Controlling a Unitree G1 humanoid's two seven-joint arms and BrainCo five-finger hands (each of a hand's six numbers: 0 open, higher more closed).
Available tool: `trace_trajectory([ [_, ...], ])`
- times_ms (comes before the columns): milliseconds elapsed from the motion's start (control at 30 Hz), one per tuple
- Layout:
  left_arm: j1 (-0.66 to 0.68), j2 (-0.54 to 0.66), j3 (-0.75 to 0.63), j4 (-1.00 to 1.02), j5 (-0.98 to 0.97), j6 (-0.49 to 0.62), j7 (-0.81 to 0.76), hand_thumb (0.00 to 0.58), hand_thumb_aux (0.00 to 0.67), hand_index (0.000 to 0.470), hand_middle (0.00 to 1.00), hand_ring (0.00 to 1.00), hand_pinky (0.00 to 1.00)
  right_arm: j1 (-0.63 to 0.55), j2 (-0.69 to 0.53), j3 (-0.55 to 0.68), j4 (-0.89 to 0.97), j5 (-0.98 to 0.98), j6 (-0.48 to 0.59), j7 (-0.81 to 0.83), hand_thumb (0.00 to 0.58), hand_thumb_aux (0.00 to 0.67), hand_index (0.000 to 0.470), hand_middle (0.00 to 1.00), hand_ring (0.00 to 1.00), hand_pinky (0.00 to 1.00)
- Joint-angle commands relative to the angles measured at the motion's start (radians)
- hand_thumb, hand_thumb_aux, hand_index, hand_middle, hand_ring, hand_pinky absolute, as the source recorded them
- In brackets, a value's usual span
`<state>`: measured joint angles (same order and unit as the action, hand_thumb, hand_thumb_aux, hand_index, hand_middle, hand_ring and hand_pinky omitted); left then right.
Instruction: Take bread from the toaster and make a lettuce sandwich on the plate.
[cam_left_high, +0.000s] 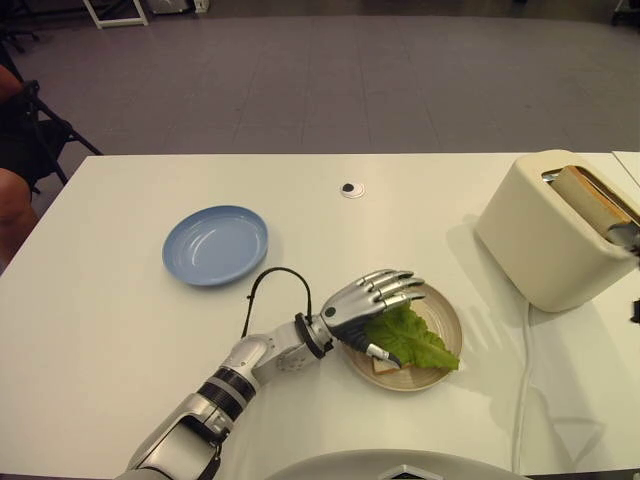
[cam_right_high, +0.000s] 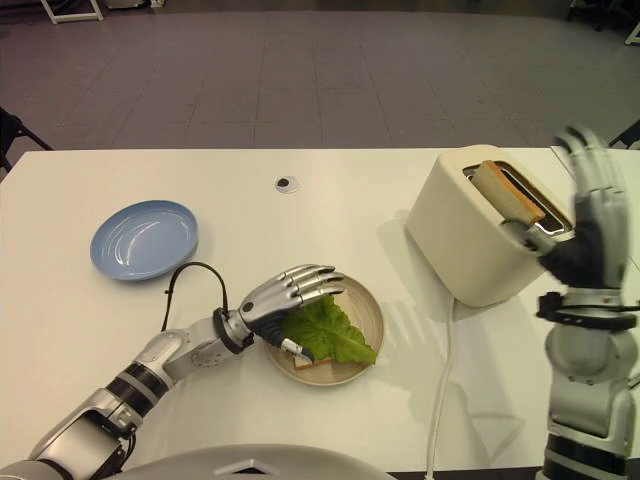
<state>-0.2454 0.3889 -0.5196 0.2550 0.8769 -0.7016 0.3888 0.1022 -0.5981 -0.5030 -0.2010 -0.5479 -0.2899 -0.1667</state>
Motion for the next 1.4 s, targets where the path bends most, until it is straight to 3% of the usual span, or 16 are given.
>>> trace_trajectory([
  [33, 0.066, -0.011, 0.123, -0.130, -0.093, 0.007, 0.069, 0.000, 0.000, 0.000, 0.00, 0.00, 0.00, -0.020, -0.076, 0.069, 0.229, -0.137, 0.093, -0.022, 0.000, 0.000, 0.000, 0.00, 0.00, 0.00],
  [200, 0.139, -0.021, 0.187, -0.158, -0.171, 0.012, 0.060, 0.000, 0.000, 0.000, 0.00, 0.00, 0.00, -0.100, -0.133, 0.157, 0.428, -0.142, 0.107, -0.046, 0.000, 0.000, 0.000, 0.00, 0.00, 0.00],
  [233, 0.141, -0.023, 0.193, -0.140, -0.184, 0.012, 0.054, 0.000, 0.000, 0.000, 0.00, 0.00, 0.00, -0.115, -0.141, 0.174, 0.438, -0.137, 0.107, -0.042, 0.108, 0.066, 0.046, 0.00, 0.00, 0.00],
  [267, 0.143, -0.027, 0.199, -0.123, -0.198, 0.013, 0.046, 0.000, 0.000, 0.000, 0.00, 0.00, 0.00, -0.127, -0.150, 0.190, 0.448, -0.132, 0.104, -0.037, 0.352, 0.250, 0.175, 0.00, 0.00, 0.00],
  [300, 0.145, -0.030, 0.203, -0.114, -0.206, 0.013, 0.042, 0.000, 0.000, 0.000, 0.00, 0.00, 0.00, -0.135, -0.157, 0.204, 0.456, -0.128, 0.101, -0.035, 0.468, 0.376, 0.264, 0.00, 0.00, 0.00],
  [333, 0.147, -0.032, 0.208, -0.108, -0.213, 0.012, 0.037, 0.000, 0.000, 0.000, 0.00, 0.00, 0.00, -0.138, -0.165, 0.215, 0.459, -0.126, 0.098, -0.032, 0.580, 0.670, 0.470, 0.18, 0.18, 0.18],
  [367, 0.150, -0.031, 0.215, -0.106, -0.218, 0.010, 0.034, 0.000, 0.000, 0.000, 0.00, 0.00, 0.00, -0.136, -0.171, 0.223, 0.453, -0.121, 0.096, -0.030, 0.580, 0.670, 0.470, 1.00, 1.00, 1.00],
  [633, 0.173, -0.039, 0.294, -0.084, -0.322, 0.012, -0.008, 0.000, 0.000, 0.000, 0.00, 0.00, 0.00, -0.116, -0.158, 0.247, 0.265, -0.086, 0.066, -0.035, 0.580, 0.670, 0.470, 1.00, 1.00, 1.00],
  [800, 0.172, -0.050, 0.322, -0.057, -0.323, 0.008, -0.003, 0.000, 0.000, 0.000, 0.00, 0.00, 0.00, -0.152, -0.146, 0.153, 0.209, -0.162, 0.108, -0.262, 0.580, 0.670, 0.470, 1.00, 1.00, 1.00],
  [933, 0.178, -0.055, 0.348, -0.033, -0.336, -0.009, 0.003, 0.000, 0.000, 0.000, 0.00, 0.00, 0.00, -0.156, -0.103, 0.076, 0.050, -0.124, 0.044, -0.390, 0.580, 0.670, 0.470, 1.00, 1.00, 1.00],
  [1033, 0.178, -0.054, 0.363, -0.022, -0.347, -0.028, 0.004, 0.000, 0.000, 0.000, 0.00, 0.00, 0.00, -0.156, -0.064, 0.123, -0.041, 0.108, -0.004, -0.235, 0.580, 0.670, 0.470, 1.00, 1.00, 1.00],
  [1200, 0.180, -0.068, 0.389, -0.016, -0.358, -0.066, 0.021, 0.000, 0.000, 0.000, 0.00, 0.00, 0.00, -0.078, -0.043, 0.459, -0.135, 0.525, 0.020, 0.277, 0.580, 0.670, 0.470, 1.00, 1.00, 1.00],
  [1400, 0.186, -0.078, 0.418, -0.026, -0.364, -0.090, 0.026, 0.000, 0.000, 0.000, 0.00, 0.00, 0.00, -0.021, -0.033, 0.605, 0.012, 0.759, 0.049, 0.674, 0.580, 0.670, 0.470, 1.00, 1.00, 1.00],
])
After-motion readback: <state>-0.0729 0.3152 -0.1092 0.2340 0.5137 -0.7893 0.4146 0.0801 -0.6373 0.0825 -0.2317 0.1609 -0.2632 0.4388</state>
